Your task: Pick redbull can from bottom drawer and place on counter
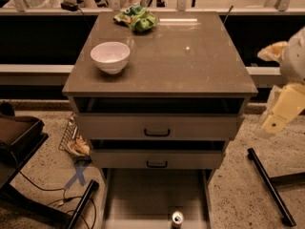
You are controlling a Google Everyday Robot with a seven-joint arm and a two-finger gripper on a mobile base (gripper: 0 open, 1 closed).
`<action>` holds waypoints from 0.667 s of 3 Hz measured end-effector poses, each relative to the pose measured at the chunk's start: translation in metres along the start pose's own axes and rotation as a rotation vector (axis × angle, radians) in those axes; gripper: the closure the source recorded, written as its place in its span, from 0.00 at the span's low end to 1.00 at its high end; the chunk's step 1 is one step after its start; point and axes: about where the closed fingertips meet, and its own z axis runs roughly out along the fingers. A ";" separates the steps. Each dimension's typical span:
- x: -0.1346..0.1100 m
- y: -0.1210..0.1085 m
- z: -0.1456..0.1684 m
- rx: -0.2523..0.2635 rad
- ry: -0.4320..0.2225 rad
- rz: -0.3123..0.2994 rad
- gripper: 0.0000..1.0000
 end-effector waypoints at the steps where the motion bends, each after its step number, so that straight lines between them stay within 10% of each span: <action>1: 0.021 0.014 0.053 -0.064 -0.158 0.034 0.00; 2: 0.046 0.036 0.110 -0.078 -0.368 0.095 0.00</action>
Offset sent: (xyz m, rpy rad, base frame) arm -0.0494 -0.0271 -0.1672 0.7284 -0.2274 0.1718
